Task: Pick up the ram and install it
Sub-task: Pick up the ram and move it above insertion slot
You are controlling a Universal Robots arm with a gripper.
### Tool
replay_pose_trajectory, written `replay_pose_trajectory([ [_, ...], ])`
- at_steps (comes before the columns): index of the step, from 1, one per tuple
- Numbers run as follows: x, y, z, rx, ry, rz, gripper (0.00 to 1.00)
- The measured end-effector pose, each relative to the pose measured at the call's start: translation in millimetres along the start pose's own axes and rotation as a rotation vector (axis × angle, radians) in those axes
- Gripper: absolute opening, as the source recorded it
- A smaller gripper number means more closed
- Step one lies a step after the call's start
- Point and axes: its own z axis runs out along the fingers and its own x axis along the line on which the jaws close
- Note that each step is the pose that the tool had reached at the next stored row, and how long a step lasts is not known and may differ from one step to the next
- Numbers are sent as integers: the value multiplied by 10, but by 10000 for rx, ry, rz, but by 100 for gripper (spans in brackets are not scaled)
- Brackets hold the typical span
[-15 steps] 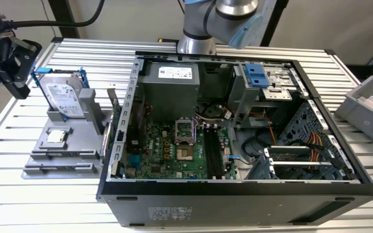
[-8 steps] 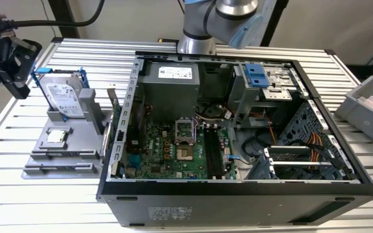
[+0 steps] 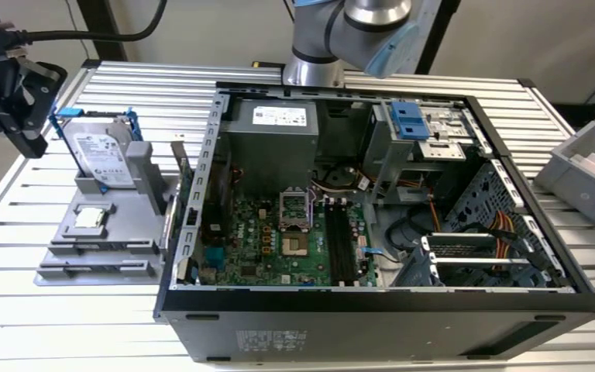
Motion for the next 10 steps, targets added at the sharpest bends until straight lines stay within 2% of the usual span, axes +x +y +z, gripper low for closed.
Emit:
replay_pose_trajectory([
  [10, 0, 0, 0, -8, 24, -465, 0],
])
